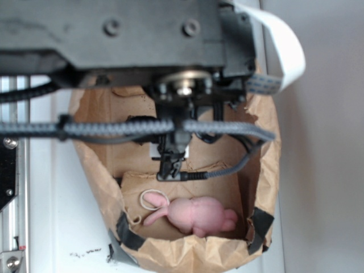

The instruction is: Grab the green block.

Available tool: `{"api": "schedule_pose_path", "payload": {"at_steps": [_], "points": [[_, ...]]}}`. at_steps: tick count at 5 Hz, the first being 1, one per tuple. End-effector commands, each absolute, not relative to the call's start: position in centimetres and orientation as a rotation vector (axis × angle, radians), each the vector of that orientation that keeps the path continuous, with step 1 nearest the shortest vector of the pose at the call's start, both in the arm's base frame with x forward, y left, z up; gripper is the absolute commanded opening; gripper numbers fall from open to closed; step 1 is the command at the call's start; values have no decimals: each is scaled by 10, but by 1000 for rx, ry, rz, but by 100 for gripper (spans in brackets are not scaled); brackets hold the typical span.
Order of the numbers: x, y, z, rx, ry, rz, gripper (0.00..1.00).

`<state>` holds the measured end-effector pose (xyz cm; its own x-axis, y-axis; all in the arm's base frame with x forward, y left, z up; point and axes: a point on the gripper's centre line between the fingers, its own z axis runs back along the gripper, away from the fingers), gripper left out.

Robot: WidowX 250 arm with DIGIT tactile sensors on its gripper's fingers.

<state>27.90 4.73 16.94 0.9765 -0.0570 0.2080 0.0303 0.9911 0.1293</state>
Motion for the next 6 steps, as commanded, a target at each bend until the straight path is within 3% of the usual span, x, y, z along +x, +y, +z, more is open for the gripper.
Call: {"api": "schedule_pose_path", "payload": {"at_steps": [1, 2, 3, 4, 5, 6], "points": [[284, 46, 184, 138, -252, -50, 100], [284, 46, 184, 138, -252, -50, 100], [309, 71, 149, 92, -102, 202, 100], [320, 78, 125, 103, -88, 375, 100], [328, 84, 101, 101, -127, 583, 100], [321, 82, 95, 85, -192, 578, 100]]}}
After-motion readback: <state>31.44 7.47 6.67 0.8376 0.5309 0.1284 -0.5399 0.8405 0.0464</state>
